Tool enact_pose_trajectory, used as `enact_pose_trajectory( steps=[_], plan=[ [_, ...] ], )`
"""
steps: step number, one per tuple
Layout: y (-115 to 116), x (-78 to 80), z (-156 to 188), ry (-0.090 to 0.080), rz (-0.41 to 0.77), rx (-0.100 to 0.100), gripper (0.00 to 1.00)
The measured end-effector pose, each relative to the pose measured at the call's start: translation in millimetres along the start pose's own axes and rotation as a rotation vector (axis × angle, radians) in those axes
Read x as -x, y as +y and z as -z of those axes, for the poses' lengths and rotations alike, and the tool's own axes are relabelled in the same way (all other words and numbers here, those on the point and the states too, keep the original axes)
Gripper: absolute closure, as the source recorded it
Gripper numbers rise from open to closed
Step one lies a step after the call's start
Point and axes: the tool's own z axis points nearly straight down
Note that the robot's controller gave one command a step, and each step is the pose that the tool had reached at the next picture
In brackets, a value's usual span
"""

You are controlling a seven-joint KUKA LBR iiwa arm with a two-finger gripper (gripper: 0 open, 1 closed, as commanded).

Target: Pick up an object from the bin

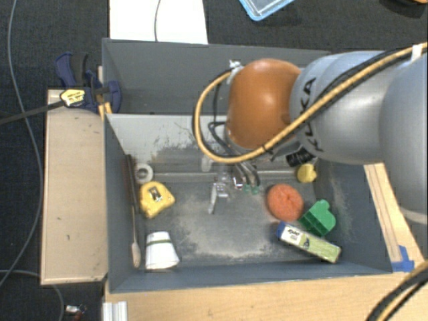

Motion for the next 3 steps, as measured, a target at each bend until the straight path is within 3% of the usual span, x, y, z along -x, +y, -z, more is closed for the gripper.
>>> enact_pose_trajectory(
  steps=[1, 2, 3],
  plan=[
    [-40, -24.1, 21, -0.002, -0.030, -0.001, 0.00],
    [-42, -25.1, 77, 0.000, -0.025, 0.000, 0.00],
    [-99, -74.2, 80, 0.006, 0.042, -0.004, 0.00]
  ],
)
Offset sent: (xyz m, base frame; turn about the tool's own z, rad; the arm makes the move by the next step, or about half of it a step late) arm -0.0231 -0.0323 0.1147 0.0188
